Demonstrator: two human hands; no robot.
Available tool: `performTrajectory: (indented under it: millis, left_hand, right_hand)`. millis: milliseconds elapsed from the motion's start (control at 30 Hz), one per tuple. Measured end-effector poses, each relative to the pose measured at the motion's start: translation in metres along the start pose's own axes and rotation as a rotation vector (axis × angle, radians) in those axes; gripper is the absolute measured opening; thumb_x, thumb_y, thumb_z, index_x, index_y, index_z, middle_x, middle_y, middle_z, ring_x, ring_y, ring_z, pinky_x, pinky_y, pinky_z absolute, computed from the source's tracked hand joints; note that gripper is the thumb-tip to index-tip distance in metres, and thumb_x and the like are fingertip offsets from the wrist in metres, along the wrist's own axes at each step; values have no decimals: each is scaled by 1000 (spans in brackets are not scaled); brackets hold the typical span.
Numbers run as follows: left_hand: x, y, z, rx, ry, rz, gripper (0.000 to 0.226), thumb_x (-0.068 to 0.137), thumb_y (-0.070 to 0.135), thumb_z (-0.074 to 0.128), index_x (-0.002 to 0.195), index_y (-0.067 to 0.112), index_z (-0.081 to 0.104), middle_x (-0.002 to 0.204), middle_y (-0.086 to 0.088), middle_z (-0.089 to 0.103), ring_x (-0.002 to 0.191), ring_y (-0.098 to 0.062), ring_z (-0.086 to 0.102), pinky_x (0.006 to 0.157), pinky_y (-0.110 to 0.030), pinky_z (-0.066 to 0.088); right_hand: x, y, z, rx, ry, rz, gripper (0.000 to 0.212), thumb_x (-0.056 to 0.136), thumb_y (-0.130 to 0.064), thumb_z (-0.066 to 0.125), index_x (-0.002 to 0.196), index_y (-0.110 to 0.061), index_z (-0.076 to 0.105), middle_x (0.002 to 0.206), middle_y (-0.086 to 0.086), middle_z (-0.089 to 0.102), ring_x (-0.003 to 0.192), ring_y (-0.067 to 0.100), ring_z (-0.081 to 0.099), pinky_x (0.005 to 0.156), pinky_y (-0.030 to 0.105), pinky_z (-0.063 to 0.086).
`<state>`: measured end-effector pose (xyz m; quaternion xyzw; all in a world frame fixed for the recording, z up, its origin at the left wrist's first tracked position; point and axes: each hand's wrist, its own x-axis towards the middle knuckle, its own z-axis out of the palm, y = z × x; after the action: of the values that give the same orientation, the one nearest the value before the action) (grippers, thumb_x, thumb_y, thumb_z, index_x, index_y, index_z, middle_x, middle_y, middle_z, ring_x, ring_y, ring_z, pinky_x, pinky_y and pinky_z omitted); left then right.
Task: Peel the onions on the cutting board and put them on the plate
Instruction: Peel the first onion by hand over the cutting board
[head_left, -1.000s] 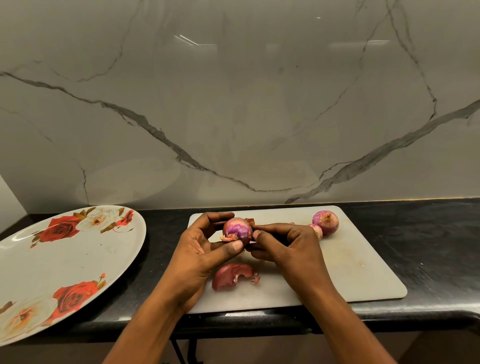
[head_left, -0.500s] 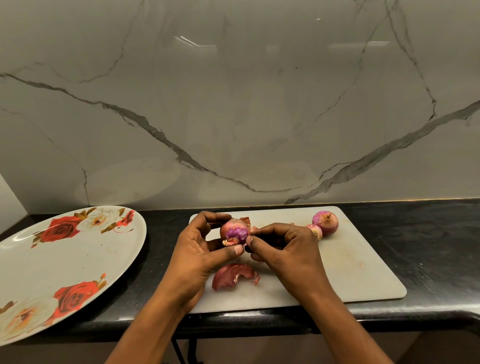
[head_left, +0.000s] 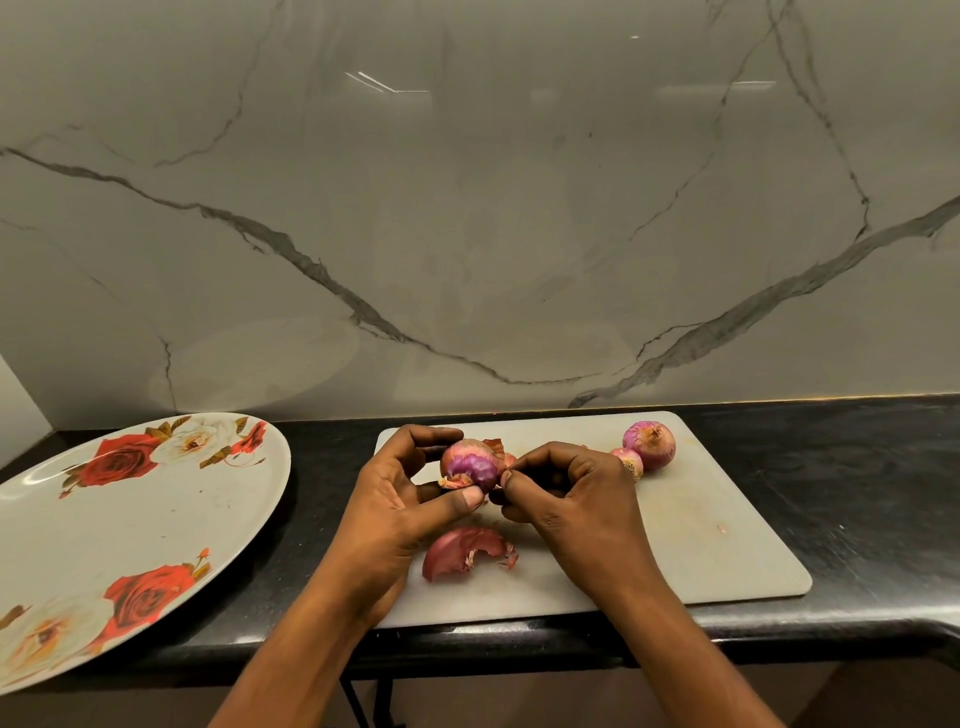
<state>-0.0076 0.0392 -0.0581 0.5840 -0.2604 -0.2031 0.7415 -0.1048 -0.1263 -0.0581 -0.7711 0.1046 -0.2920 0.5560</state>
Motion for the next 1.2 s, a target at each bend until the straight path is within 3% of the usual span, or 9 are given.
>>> performTrajectory:
  millis: [300,533,633,867,1033,1200]
  left_hand:
    - [2,0,-1,-153,-28,-31,53,84,0,81,131,19,67,130,-13,69,116,-39,72,91,-42,63]
    - [2,-1,0,1,-33,41,57,84,7,77,137,27,69,133,-2,71,124,-27,69,91,-36,62]
    - [1,-1,0,33,-36,48,56,82,9,79,135,26,69,132,1,72,124,-24,68,93,-35,62]
    - [1,-2,-1,51,-29,47,59,75,8,83,130,23,72,130,-1,73,122,-25,70,91,-36,62]
    - [2,-4,-5,80,-34,39,60,76,4,85,131,23,72,134,-5,71,126,-28,67,99,-49,60]
    - [2,-3,-5,45,-42,25,62,76,3,83,134,21,71,133,-5,72,125,-27,69,98,-44,61]
  right_hand:
    - [0,-1,-1,122,40,83,5,89,-9,79,86,-13,77,79,4,80,76,18,80,75,42,67]
    - [0,-2,-1,151,12,93,18,89,-4,78,94,-21,80,85,1,81,78,18,80,76,38,67]
    - [0,-4,0,151,-48,88,24,96,-6,71,105,-26,81,92,-4,82,81,18,81,76,37,67]
    - [1,-6,0,219,-118,110,31,95,-17,74,125,-14,75,101,1,82,90,19,80,78,36,66]
    - [3,-4,-2,205,-135,93,29,92,-16,78,121,-20,77,106,-2,82,98,15,79,83,36,66]
    - [2,-4,-4,256,-164,90,29,93,-7,76,119,-18,77,106,-1,82,98,18,79,82,35,65]
